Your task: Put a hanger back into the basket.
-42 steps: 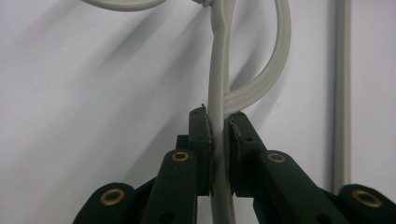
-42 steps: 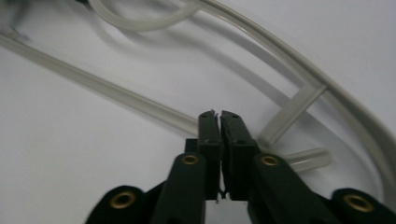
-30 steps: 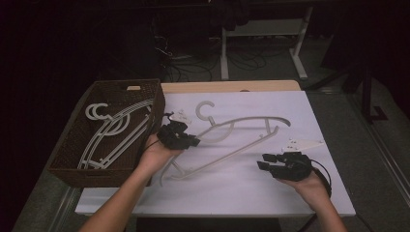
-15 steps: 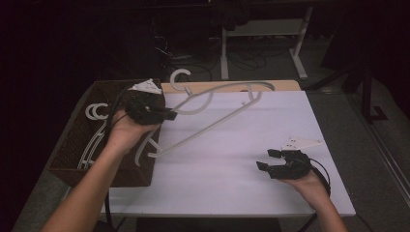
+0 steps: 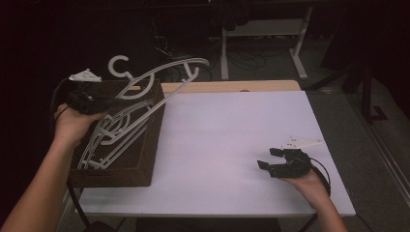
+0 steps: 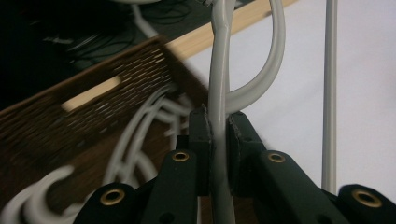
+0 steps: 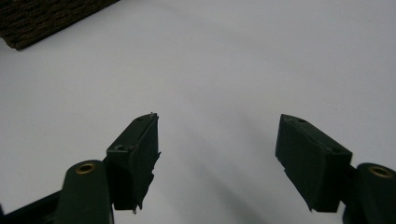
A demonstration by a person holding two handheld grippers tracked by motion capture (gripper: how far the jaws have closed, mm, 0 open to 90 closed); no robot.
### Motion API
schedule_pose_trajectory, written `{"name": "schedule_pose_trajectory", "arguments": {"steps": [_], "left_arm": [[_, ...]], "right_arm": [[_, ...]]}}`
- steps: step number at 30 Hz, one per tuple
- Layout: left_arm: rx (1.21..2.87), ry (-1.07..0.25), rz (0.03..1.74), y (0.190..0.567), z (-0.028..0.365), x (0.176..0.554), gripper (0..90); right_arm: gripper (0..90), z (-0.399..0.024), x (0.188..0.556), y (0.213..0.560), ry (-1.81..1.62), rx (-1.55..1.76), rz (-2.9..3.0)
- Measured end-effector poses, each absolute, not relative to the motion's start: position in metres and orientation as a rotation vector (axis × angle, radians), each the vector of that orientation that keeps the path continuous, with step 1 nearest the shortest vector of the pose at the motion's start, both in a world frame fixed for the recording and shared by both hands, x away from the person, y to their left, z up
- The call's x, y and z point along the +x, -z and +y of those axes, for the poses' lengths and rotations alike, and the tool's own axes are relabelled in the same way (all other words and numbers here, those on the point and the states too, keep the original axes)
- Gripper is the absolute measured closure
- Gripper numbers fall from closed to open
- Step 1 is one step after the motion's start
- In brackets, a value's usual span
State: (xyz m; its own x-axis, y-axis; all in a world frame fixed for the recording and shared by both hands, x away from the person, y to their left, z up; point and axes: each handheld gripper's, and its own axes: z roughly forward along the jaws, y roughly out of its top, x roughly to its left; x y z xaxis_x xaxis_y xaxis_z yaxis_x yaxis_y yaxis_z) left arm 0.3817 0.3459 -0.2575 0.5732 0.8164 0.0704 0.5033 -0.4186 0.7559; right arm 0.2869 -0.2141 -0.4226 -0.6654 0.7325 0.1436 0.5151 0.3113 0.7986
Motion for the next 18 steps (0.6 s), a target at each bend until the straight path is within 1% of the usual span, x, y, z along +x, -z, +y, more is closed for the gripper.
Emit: {"name": "schedule_pose_trajectory", "arguments": {"steps": [2, 7, 12, 18], "left_arm": [[2.092, -0.602, 1.085, 0.261, 0.364, 0.383, 82.0], [2.084, -0.628, 1.154, 0.273, 0.395, 0.384, 82.0], [2.085, -0.670, 1.235, 0.287, 0.417, 0.386, 82.0], [2.069, -0.686, 1.305, 0.300, 0.439, 0.387, 82.0]], "right_arm": [[29.0, -0.214, 0.287, 0.423, -1.276, 1.139, 2.333], [28.3, -0.214, 0.288, 0.423, -1.270, 1.144, 2.334], [27.1, -0.213, 0.287, 0.424, -1.266, 1.140, 2.339], [27.1, -0.213, 0.288, 0.424, -1.263, 1.144, 2.336]]}}
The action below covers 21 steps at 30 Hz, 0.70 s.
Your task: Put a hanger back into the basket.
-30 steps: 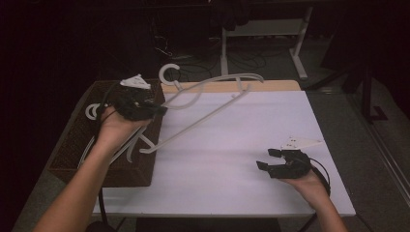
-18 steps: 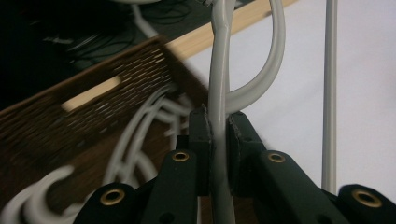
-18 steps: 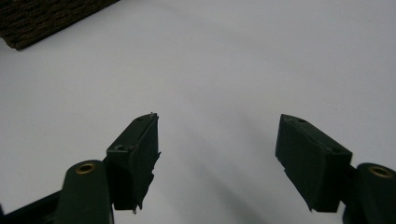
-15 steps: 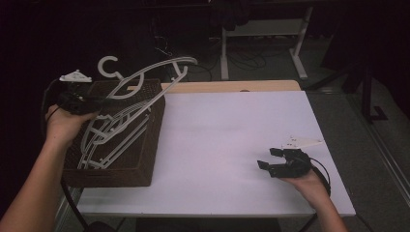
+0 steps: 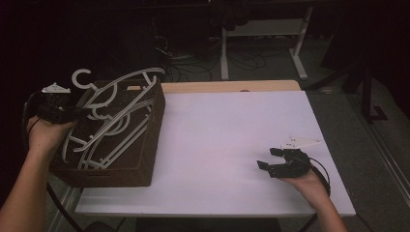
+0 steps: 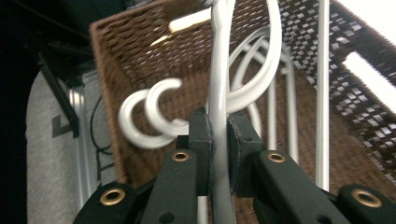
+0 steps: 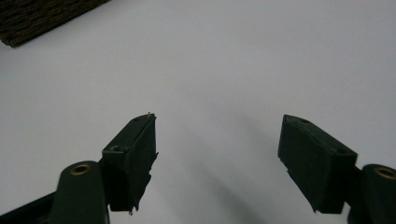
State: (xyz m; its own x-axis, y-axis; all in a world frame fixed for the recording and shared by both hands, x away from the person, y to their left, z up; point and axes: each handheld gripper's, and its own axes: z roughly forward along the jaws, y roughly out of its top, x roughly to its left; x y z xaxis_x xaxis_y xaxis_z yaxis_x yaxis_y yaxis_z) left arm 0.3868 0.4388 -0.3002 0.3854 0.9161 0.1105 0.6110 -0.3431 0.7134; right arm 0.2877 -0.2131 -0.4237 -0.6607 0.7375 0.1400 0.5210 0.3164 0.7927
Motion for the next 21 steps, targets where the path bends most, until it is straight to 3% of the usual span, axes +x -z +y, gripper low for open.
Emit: {"name": "schedule_pose_trajectory", "arguments": {"steps": [21], "left_arm": [[2.141, -0.619, 1.374, 0.331, 0.455, 0.385, 82.1]], "right_arm": [[27.1, -0.211, 0.288, 0.425, -1.236, 1.137, 2.341]]}}
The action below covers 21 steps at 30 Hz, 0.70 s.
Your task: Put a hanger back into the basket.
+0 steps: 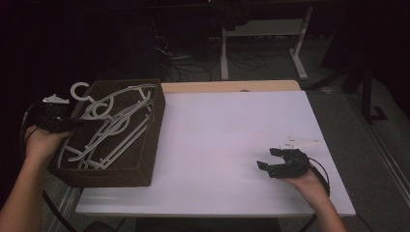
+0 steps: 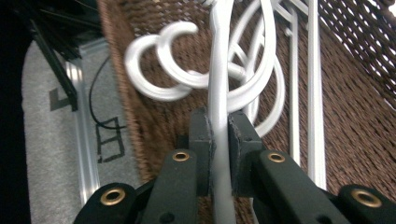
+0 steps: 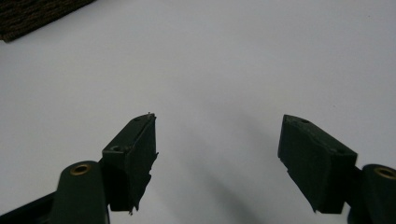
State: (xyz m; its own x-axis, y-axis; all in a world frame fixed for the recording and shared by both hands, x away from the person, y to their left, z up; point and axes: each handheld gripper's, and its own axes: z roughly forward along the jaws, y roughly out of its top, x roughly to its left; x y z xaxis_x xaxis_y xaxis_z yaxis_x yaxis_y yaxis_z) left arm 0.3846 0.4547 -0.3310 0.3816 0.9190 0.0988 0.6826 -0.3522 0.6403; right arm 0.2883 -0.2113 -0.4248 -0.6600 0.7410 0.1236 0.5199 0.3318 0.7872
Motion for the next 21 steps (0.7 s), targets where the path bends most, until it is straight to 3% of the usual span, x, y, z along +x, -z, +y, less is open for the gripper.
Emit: {"name": "schedule_pose_trajectory", "arguments": {"steps": [8, 9, 11, 14, 21], "left_arm": [[2.208, -0.568, 1.380, 0.353, 0.439, 0.388, 80.7], [2.208, -0.552, 1.370, 0.354, 0.437, 0.388, 78.1], [2.186, -0.571, 1.388, 0.354, 0.434, 0.388, 56.8], [2.143, -0.586, 1.390, 0.351, 0.432, 0.388, 42.2], [2.043, -0.526, 1.273, 0.333, 0.420, 0.384, 31.8]], "right_arm": [[27.1, -0.212, 0.288, 0.425, -1.236, 1.136, 2.339], [27.1, -0.212, 0.288, 0.424, -1.236, 1.136, 2.338], [27.1, -0.212, 0.288, 0.424, -1.237, 1.131, 2.338], [27.1, -0.212, 0.288, 0.423, -1.238, 1.131, 2.336], [26.7, -0.213, 0.290, 0.419, -1.248, 1.126, 2.331]]}}
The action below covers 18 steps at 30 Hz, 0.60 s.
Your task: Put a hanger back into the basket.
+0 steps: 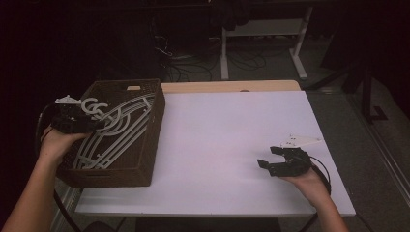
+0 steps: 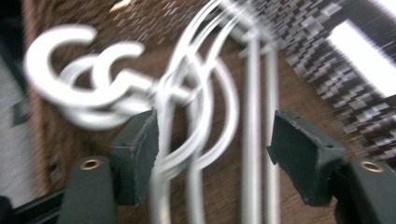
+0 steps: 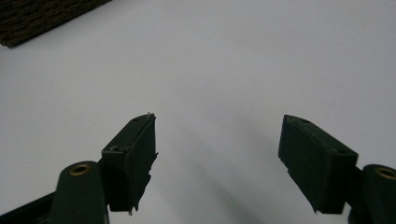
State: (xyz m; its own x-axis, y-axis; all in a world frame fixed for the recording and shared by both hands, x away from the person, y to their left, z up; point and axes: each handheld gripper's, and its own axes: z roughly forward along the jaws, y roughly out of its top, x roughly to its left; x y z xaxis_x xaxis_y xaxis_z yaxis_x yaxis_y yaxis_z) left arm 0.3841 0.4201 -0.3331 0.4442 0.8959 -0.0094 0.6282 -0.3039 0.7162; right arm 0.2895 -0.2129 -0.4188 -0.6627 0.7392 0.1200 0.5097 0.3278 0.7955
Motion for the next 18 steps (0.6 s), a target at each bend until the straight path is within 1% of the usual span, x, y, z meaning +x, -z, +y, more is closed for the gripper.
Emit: {"name": "schedule_pose_trajectory", "arguments": {"steps": [3, 6, 7, 8, 9, 15, 18], "left_arm": [[2.013, -0.482, 1.188, 0.324, 0.407, 0.380, 27.9], [1.999, -0.444, 1.093, 0.318, 0.387, 0.375, 23.5], [1.999, -0.444, 1.093, 0.318, 0.387, 0.375, 21.7], [1.992, -0.424, 1.037, 0.316, 0.375, 0.372, 21.7], [1.987, -0.413, 1.009, 0.314, 0.368, 0.370, 18.6], [1.974, -0.334, 0.885, 0.315, 0.332, 0.359, 15.5], [1.970, -0.308, 0.844, 0.318, 0.318, 0.353, 14.4]], "right_arm": [[25.1, -0.213, 0.291, 0.414, -1.249, 1.129, 2.338], [21.2, -0.212, 0.293, 0.408, -1.258, 1.128, 2.348], [21.2, -0.212, 0.293, 0.408, -1.258, 1.128, 2.348], [20.0, -0.212, 0.294, 0.406, -1.260, 1.127, 2.347], [18.6, -0.212, 0.295, 0.403, -1.271, 1.126, 2.343], [13.7, -0.210, 0.300, 0.391, -1.293, 1.107, 2.343], [12.9, -0.209, 0.302, 0.384, -1.305, 1.086, 2.344]]}}
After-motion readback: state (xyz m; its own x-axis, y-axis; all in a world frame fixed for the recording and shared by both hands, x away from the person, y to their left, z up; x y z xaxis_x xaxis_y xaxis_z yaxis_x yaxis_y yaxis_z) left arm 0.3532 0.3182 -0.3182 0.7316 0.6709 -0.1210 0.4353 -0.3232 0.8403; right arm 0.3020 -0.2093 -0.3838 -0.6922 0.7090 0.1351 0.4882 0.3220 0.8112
